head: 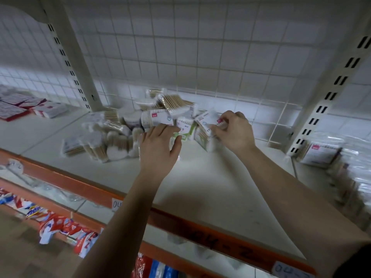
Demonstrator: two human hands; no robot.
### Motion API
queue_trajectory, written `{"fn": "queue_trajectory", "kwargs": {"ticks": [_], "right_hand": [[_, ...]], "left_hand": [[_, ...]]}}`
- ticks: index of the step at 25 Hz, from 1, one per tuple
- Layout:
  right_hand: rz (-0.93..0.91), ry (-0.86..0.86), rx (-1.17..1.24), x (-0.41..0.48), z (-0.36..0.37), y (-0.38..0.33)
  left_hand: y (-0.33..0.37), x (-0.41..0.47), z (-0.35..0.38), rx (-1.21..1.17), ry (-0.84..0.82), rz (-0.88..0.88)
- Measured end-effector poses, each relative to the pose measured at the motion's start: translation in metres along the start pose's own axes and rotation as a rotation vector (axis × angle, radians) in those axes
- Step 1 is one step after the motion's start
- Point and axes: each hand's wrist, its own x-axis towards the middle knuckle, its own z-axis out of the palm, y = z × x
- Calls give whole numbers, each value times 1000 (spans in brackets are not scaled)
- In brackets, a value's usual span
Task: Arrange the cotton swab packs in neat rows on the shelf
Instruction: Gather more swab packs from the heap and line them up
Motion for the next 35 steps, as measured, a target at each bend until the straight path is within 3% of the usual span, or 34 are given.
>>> {"fn": "queue_trajectory", "kwargs": {"ticks": [5, 13, 23, 30, 35], "right_hand": [[54, 2, 40, 4, 7, -2], [29, 58, 329, -5, -4, -11], [-52, 87, 369, -23, -30, -3], [-48, 78, 405, -33, -57, 11], [-73, 17, 286, -35, -86, 29]], "left_hand": [[-15, -8, -7, 60, 17, -50], [-40, -17, -14, 109, -5, -187], [-42, -17, -18, 114, -112, -348], [-14, -11, -26, -202, -116, -371], [9, -7, -21, -332, -77, -315]]}}
